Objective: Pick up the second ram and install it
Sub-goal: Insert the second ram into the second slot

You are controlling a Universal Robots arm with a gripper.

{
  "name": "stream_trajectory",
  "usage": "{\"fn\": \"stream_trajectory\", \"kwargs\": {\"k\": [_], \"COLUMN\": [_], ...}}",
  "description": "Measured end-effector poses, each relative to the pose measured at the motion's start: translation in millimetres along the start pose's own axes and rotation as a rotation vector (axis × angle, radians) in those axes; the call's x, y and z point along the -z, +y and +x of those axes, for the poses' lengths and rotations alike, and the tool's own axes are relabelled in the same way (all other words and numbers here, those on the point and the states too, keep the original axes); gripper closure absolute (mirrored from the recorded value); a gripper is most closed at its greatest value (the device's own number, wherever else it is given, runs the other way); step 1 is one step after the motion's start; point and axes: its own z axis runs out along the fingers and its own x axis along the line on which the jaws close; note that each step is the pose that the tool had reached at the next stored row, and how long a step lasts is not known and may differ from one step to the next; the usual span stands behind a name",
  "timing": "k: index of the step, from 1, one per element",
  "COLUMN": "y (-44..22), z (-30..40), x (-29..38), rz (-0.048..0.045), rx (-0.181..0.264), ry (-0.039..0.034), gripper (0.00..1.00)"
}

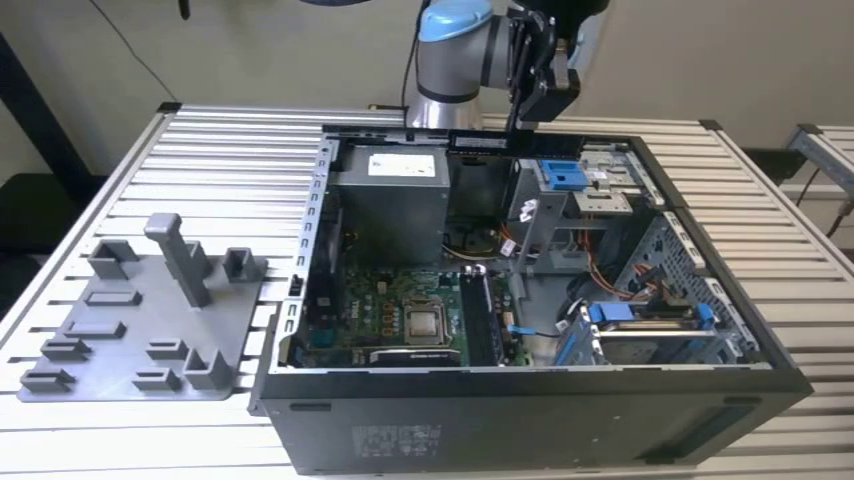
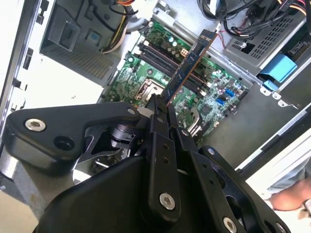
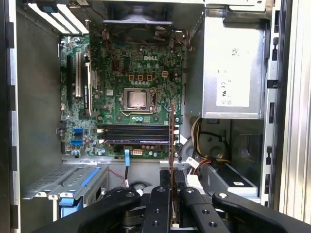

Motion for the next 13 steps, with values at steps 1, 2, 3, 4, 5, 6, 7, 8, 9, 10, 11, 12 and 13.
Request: {"fn": "stream_trajectory", "kwargs": {"k": [1,2,3,4,5,6,7,8,9,10,11,12,13], "y": [0.0,0.0,0.0,0.0,0.0,0.0,0.0,0.0,0.0,0.0,0.0,0.0,0.0], "z": [0.0,0.0,0.0,-0.1,-0.1,-0.1,-0.1,-0.1,-0.1,-0.1,-0.1,-0.1,-0.2], "x": [0.0,0.0,0.0,0.0,0.0,0.0,0.0,0.0,0.0,0.0,-0.1,-0.1,-0.1], "rz": [0.0,0.0,0.0,0.0,0.0,0.0,0.0,0.0,0.0,0.0,0.0001,0.0003,0.0005], "rx": [0.0,0.0,0.0,0.0,0.0,0.0,0.0,0.0,-0.001,-0.005,-0.011,-0.021,-0.033], "ry": [0.0,0.0,0.0,-0.0001,0.0,-0.0001,0.0,0.0,-0.0001,-0.0001,-0.0002,-0.0003,-0.0003], "gripper": [0.86,0.86,0.86,0.86,0.86,0.86,0.86,0.86,0.86,0.86,0.86,0.86,0.86]}}
